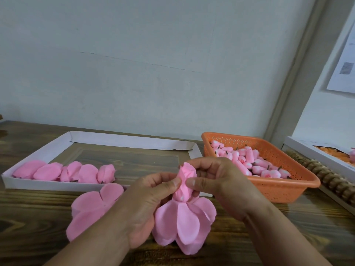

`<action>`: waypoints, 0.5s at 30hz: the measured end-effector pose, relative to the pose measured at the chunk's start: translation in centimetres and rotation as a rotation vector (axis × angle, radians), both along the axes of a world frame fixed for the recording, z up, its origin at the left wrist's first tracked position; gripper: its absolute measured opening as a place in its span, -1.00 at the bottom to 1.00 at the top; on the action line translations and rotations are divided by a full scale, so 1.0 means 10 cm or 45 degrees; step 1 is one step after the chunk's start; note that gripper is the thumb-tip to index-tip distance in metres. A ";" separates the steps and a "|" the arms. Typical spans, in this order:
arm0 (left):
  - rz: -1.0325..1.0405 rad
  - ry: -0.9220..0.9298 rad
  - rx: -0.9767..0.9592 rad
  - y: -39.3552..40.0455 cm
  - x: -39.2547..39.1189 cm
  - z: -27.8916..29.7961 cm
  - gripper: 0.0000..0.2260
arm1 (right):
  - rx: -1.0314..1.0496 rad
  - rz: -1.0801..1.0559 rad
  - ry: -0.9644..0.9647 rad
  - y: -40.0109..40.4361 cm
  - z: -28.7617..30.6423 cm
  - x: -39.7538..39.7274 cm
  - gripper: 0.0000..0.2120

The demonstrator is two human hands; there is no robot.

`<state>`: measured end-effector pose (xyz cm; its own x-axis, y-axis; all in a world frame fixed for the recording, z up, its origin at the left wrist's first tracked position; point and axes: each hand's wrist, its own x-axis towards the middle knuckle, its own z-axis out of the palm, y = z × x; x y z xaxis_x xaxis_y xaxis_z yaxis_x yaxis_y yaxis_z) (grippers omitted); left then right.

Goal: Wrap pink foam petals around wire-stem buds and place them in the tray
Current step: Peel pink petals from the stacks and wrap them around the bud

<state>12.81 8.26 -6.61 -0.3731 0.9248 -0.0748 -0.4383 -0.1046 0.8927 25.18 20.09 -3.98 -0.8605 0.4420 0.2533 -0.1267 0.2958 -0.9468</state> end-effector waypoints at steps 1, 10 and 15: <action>0.007 -0.003 -0.004 0.00 0.00 0.00 -0.75 | -0.008 0.001 -0.005 0.00 0.00 0.00 -0.83; -0.070 0.016 -0.035 -0.01 -0.02 0.00 -0.73 | 0.007 0.093 -0.002 0.02 -0.01 -0.01 -0.58; -0.108 0.000 -0.047 -0.01 -0.03 0.00 -0.74 | 0.032 0.103 0.002 0.03 -0.01 0.00 -0.86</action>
